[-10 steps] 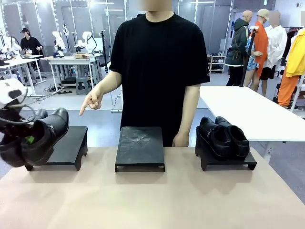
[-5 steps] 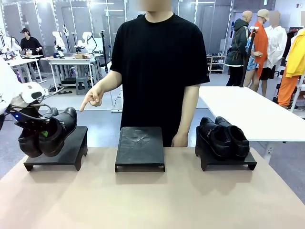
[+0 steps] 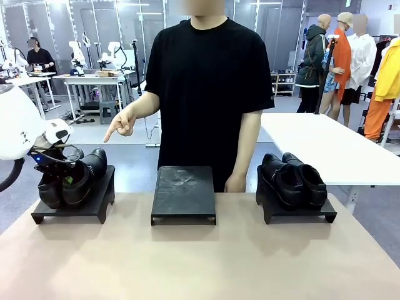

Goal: Place the shoes on the stand as instructed by the person.
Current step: Pick up another pair of Shoes and place it on the Shoes Stand indicated by the person.

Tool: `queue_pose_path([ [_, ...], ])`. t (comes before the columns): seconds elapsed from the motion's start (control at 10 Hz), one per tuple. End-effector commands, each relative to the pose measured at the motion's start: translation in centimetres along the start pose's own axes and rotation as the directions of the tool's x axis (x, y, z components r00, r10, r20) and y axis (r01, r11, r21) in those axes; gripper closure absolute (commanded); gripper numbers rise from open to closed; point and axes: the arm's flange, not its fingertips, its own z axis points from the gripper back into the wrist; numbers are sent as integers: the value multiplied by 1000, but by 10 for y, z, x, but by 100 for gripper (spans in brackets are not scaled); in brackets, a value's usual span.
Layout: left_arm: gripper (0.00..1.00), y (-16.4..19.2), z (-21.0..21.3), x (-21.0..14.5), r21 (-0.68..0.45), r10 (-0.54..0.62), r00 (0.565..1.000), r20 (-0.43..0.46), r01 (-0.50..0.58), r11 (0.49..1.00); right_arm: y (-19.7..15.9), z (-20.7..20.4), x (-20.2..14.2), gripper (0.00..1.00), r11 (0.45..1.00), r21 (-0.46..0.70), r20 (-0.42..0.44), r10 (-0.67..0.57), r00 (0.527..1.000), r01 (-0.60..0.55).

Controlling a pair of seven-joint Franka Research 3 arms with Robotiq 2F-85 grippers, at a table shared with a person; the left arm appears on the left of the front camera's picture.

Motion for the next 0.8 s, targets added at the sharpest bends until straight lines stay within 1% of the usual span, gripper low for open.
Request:
queue_pose_path([
  [0.0, 93, 8, 2, 14, -30, -4, 998, 68, 6, 1000, 5, 0, 1, 2, 1000, 8, 15, -7, 1000, 7],
  [0.1, 93, 11, -3, 15, -47, 6, 997, 72, -3, 999, 5, 0, 1, 2, 1000, 8, 15, -7, 1000, 7],
  [0.2, 93, 11, -8, 14, -38, 6, 998, 69, -3, 999, 5, 0, 1, 2, 1000, 8, 15, -7, 1000, 7],
  [0.4, 93, 10, -17, 15, -60, 5, 999, 48, -3, 998, 5, 0, 1, 2, 1000, 8, 15, -7, 1000, 7],
  [0.5, 90, 10, -19, 15, -58, 5, 999, 47, -2, 998, 5, 0, 1, 2, 1000, 8, 15, -7, 1000, 7],
  [0.6, 44, 10, -20, 16, -59, 6, 999, 48, -3, 998, 5, 0, 1, 2, 1000, 8, 15, -7, 1000, 7],
  [0.7, 35, 10, -18, 15, -53, 7, 999, 43, -5, 999, 5, 0, 1, 2, 1000, 8, 15, -7, 1000, 7],
])
